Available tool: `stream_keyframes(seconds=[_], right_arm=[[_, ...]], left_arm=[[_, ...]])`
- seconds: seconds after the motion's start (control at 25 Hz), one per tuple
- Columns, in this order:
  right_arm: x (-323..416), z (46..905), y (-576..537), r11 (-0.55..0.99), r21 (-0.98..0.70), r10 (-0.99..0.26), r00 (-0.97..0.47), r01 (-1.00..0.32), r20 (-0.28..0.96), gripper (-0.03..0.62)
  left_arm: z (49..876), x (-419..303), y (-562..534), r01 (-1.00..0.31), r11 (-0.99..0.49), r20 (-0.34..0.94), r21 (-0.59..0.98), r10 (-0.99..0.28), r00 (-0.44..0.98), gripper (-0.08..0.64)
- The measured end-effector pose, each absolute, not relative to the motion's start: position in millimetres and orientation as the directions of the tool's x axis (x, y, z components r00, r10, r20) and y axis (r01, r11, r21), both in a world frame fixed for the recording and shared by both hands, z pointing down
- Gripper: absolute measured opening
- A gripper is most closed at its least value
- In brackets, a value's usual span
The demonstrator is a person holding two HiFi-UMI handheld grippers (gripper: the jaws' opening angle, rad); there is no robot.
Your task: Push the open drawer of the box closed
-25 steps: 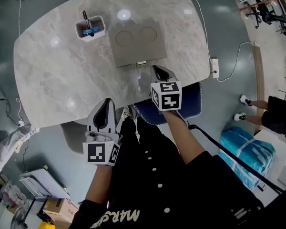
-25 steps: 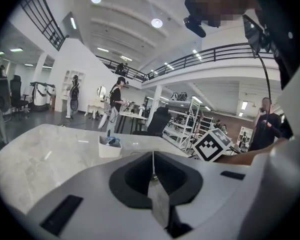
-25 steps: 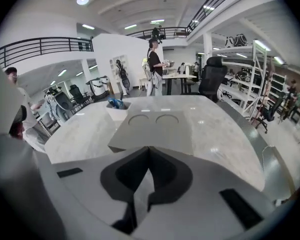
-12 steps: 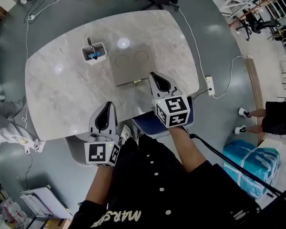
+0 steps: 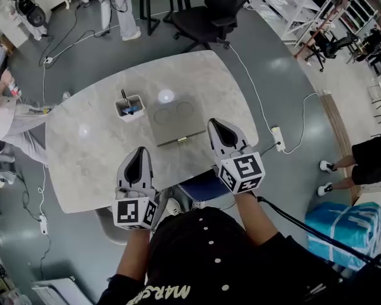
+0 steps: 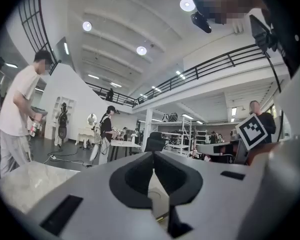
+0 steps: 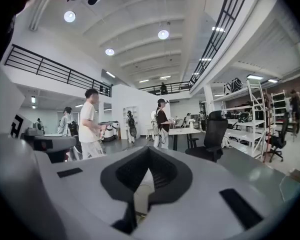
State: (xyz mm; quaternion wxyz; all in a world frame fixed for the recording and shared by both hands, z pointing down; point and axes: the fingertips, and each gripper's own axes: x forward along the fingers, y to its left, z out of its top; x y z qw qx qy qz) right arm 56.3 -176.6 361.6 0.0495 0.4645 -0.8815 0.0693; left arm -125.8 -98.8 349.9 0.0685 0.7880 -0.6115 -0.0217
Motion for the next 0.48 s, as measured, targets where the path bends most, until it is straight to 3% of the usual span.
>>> stream_keyframes(seconds=[0.48], right_arm=[[92.0,333.0,-149.2,0.501,-0.106,-0.86,-0.508,-0.859,0.054,-0.003]], left_arm=[[323.5,-133.6,-93.8,-0.966,-0.24,-0.005,0.099,-0.971,0.241,0.02]])
